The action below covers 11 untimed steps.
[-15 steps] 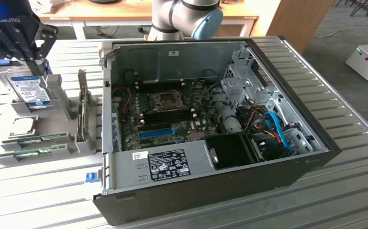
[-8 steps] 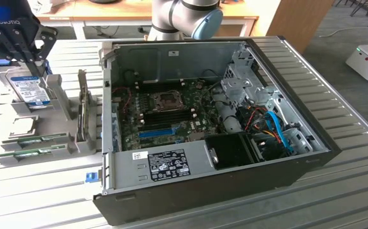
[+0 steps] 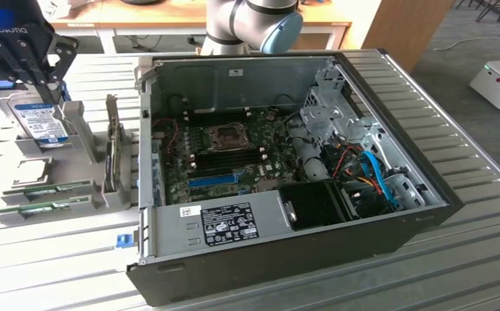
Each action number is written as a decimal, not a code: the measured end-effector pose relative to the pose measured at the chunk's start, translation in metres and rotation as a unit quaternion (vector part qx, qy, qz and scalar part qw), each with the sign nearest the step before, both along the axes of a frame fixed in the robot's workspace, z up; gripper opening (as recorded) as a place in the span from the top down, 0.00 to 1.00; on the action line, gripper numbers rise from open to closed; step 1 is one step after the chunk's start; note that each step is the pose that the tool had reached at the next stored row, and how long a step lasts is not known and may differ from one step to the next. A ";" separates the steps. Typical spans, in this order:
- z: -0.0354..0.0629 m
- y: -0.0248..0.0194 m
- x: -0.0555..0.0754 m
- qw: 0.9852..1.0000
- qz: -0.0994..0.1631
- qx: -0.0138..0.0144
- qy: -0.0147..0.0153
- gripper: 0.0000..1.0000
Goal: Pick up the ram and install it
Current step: 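Reach for the ram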
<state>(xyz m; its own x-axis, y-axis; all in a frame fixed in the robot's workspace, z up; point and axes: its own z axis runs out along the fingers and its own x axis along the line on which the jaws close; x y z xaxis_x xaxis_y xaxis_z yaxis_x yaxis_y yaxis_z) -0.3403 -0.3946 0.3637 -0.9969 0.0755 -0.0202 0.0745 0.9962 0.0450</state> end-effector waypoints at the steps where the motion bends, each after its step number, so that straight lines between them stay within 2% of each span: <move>1: 0.0000 0.0000 -0.001 1.000 0.000 0.000 0.000 0.89; 11: -0.0007 0.0008 -0.020 1.000 0.000 0.000 0.000 0.89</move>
